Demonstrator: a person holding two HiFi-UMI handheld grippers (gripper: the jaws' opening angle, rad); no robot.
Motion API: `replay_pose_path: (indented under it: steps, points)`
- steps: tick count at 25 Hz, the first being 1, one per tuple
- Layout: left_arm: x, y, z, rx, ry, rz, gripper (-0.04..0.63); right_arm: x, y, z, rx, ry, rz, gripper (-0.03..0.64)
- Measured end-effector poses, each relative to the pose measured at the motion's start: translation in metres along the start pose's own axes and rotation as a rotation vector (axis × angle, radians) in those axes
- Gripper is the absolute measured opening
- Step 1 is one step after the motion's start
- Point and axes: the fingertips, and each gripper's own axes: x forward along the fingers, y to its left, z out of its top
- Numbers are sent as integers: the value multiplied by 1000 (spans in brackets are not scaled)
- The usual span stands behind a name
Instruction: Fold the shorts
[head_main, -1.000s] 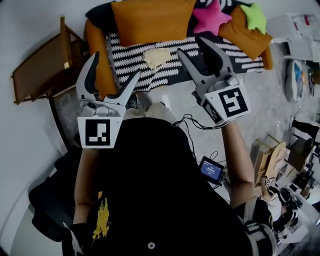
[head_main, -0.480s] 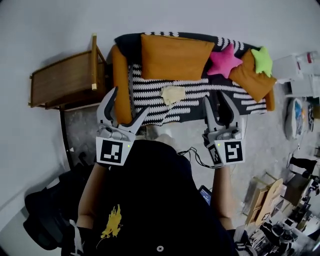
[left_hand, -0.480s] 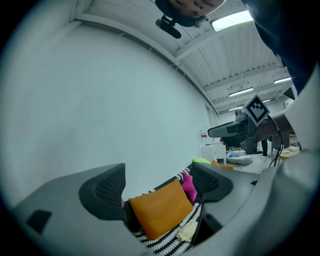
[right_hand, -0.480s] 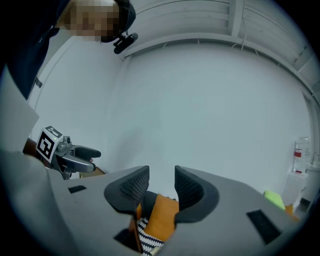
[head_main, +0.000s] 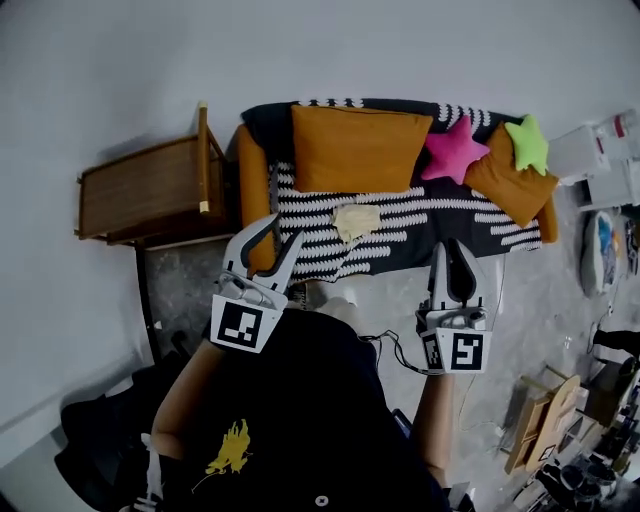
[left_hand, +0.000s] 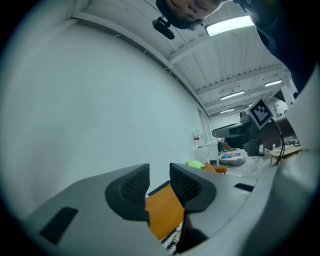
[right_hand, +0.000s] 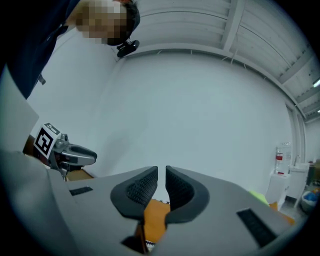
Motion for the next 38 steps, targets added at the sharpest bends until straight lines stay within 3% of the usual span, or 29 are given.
replay_pose_path:
  steps: [3,4,10,15,19,22,25,28,33,37,38]
  points:
    - [13,2,7,-196,-74,29,126,0,-5,-1,-4,11,-34,46]
    - [17,0,9,-224,-83,26,120,-2,-8,-2,-8,8,-42,40]
    - [42,-17,25,-152,-91,-73,88,-34,-26,-7,-40,46,-169,35]
    - [50,-34,40,-178,-109,-118,71,-65,-48,-7,42,50,-235,29]
    - [50,-39,41,-193,-108,-133,58,-69,-55,-1,42,47,-250,18]
    - [47,-38,42,-184,-105,-119,50,-63,-51,-3,38,83,-236,17]
    - [42,-32,39,-76,-71,-113,39,-52,-43,-9,-32,133,-207,17]
    - [30,-32,29,-164,-62,-70,25,-46,-28,-18,-74,150,-143,17]
    - [18,-35,13,-228,-67,-14,14,-32,-9,-26,-64,157,-55,17]
    - [12,-32,8,-146,-20,-33,13,-12,2,-15,-91,138,-25,17]
    - [11,-30,5,-164,-12,-23,12,-9,2,-15,-99,145,-24,17]
